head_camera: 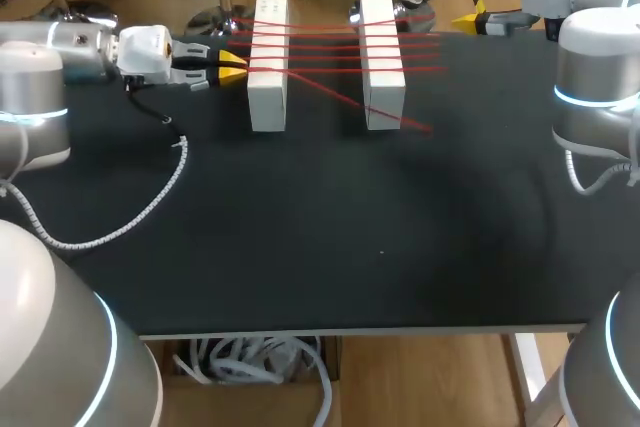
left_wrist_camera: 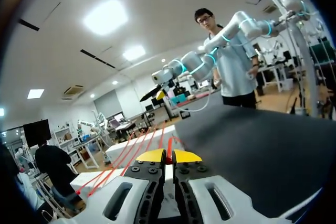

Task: Grab the tape and strap the tape.

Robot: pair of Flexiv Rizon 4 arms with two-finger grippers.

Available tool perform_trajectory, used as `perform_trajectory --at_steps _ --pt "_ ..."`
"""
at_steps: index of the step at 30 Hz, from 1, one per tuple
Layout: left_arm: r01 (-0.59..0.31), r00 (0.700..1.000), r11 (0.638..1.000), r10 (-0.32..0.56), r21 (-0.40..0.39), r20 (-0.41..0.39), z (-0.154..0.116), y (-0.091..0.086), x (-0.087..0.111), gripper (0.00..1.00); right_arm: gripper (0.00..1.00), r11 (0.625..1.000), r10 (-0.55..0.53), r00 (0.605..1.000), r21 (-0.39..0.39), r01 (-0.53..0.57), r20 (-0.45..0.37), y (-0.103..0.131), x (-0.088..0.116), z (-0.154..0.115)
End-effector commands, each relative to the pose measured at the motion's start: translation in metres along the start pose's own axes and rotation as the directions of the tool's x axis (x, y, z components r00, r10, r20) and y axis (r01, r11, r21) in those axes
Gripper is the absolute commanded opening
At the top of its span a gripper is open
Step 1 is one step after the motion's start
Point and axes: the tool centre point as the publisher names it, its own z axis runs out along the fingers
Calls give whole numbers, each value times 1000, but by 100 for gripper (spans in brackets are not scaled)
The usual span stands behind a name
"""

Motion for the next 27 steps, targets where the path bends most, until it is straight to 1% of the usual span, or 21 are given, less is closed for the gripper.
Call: perform_trajectory --at_steps 1,3,4,26,27 --pt "29 1000 1000 -29 -10 -11 4 -15 4 0 100 1000 0 1000 0 0 0 0 0 0" --pt "61 998 998 -61 -2 -17 4 -21 4 0 100 1000 0 1000 0 0 0 0 0 0" --pt "122 991 992 -122 -11 -46 4 -24 4 0 100 1000 0 1000 0 0 0 0 0 0" --pt "122 991 992 -122 -11 -46 4 -24 4 0 100 1000 0 1000 0 0 0 0 0 0" --pt "86 996 996 -85 5 -29 4 -26 3 0 100 1000 0 1000 0 0 0 0 0 0"
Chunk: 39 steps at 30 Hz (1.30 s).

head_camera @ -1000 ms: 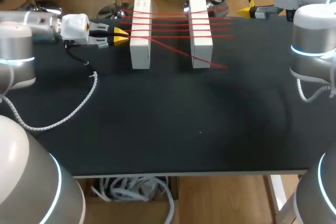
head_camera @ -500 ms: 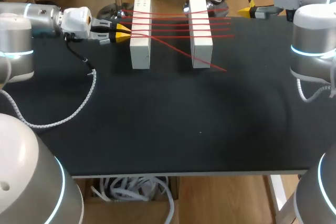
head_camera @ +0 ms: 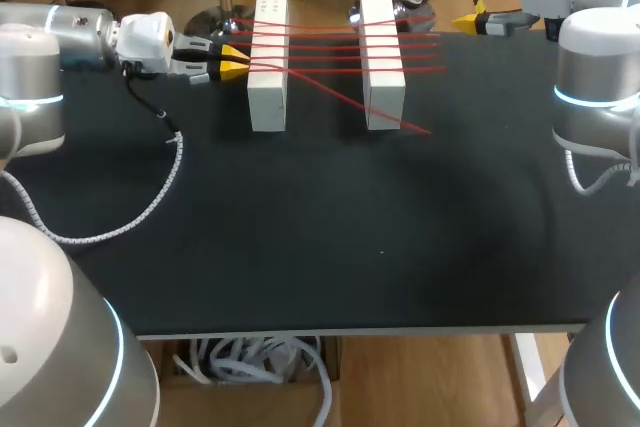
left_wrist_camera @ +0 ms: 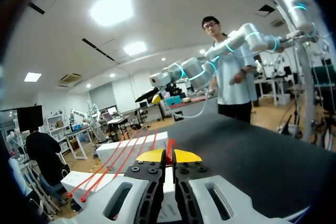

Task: Grab the tape and strap the tape.

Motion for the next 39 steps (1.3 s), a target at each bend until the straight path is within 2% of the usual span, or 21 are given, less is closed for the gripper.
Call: perform_trajectory --at_steps 1,2,4,6,11,15,17,23,31,39 --pt "-57 998 998 56 29 27 -1 -2 -3 0 100 1000 0 1000 0 0 0 0 0 0" --pt "-73 997 997 72 32 27 -2 -3 -4 0 100 1000 0 1000 0 0 0 0 0 0" --pt "-168 983 983 162 73 83 -2 -8 -6 0 100 1000 0 1000 0 0 0 0 0 0" --pt "-148 988 987 144 69 63 -1 -10 -6 0 100 1000 0 1000 0 0 0 0 0 0" --pt "-145 988 982 137 120 71 3 -15 -5 0 100 1000 0 1000 0 0 0 0 0 0" --pt "-128 991 969 115 212 75 8 -28 -4 0 100 1000 0 1000 0 0 0 0 0 0" --pt "-148 988 950 128 275 88 11 -39 -4 0 100 1000 0 1000 0 0 0 0 0 0" --pt "-113 994 929 104 353 47 18 -60 1 0 100 1000 0 1000 0 0 0 0 0 0" --pt "-28 1000 916 21 400 23 30 -78 14 0 100 1000 0 1000 0 0 0 0 0 0" --pt "-22 998 921 0 388 58 36 -94 26 0 100 1000 0 1000 0 0 0 0 0 0"
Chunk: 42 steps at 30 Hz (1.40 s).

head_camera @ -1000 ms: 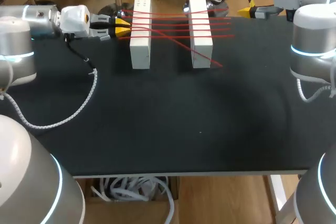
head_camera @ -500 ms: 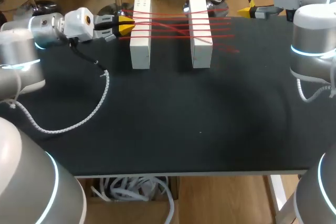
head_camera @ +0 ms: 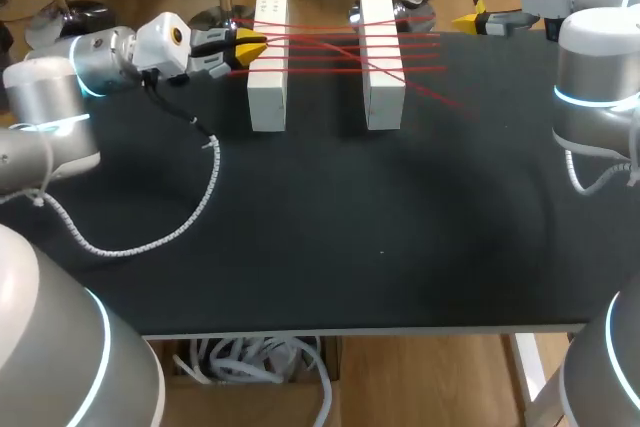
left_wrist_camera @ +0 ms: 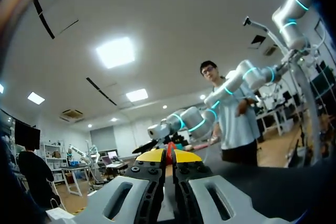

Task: Grab the tape and strap the tape.

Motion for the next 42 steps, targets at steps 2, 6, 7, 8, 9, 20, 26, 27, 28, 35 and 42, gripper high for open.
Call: perform_trajectory --at_steps 2,6,7,8,9,20,26,27,28,35,42 --pt "0 999 1000 1 -29 46 7 -10 14 0 100 1000 0 1000 0 0 0 0 0 0" --pt "2 998 1000 0 -25 58 8 -12 18 0 100 1000 0 1000 0 0 0 0 0 0" --pt "2 999 1000 -1 -12 52 9 -12 18 0 100 1000 0 1000 0 0 0 0 0 0" --pt "-10 999 1000 9 4 51 10 -11 18 0 100 1000 0 1000 0 0 0 0 0 0" --pt "-31 998 999 30 24 51 10 -9 17 0 100 1000 0 1000 0 0 0 0 0 0" --pt "-60 997 997 58 52 44 9 -6 16 0 100 1000 0 1000 0 0 0 0 0 0" --pt "-60 997 997 58 52 44 9 -6 16 0 100 1000 0 1000 0 0 0 0 0 0" --pt "-60 997 997 58 52 44 9 -6 16 0 100 1000 0 1000 0 0 0 0 0 0" --pt "-60 997 997 58 52 44 9 -6 16 0 100 1000 0 1000 0 0 0 0 0 0" --pt "-60 997 997 58 52 44 9 -6 16 0 100 1000 19 1000 -7 -18 23 3 -3 -6" --pt "-60 997 997 58 52 44 9 -6 16 0 100 976 216 964 -34 -213 155 5 -2 -38"
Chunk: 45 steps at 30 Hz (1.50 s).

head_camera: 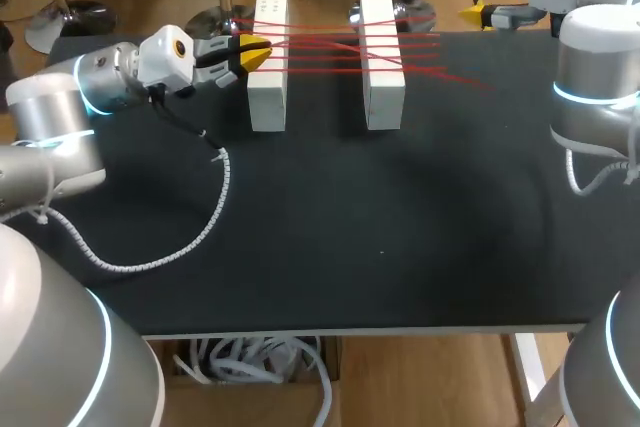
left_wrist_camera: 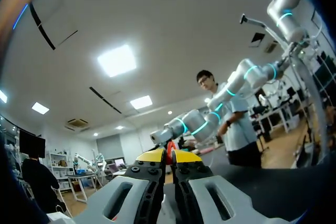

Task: Grab the tape and strap the tape.

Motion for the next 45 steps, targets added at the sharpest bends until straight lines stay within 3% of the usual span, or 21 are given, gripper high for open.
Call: perform_trajectory --at_steps 1,5,14,23,35,42,45 --pt "-1 1000 1000 1 4 -2 -1 1 0 0 100 994 112 989 -13 -111 93 -3 10 -28" --pt "-1 1000 1000 1 4 -2 -1 1 0 0 100 982 191 970 -20 -190 148 -14 16 -51" --pt "-1 1000 1000 1 4 -2 -1 1 0 0 100 984 177 956 -65 -166 234 -51 53 -107" --pt "-1 1000 1000 1 4 -2 -1 1 0 0 100 976 215 927 -96 -194 306 -82 98 -145" --pt "-1 1000 1000 1 4 -2 -1 1 0 0 100 939 343 885 -155 -308 314 -83 169 -176" --pt "-1 1000 1000 1 4 -2 -1 1 0 0 100 946 306 870 -229 -230 386 -75 171 -185" --pt "-1 1000 1000 1 4 -2 -1 1 0 0 100 953 270 883 -235 -189 384 -73 169 -186"
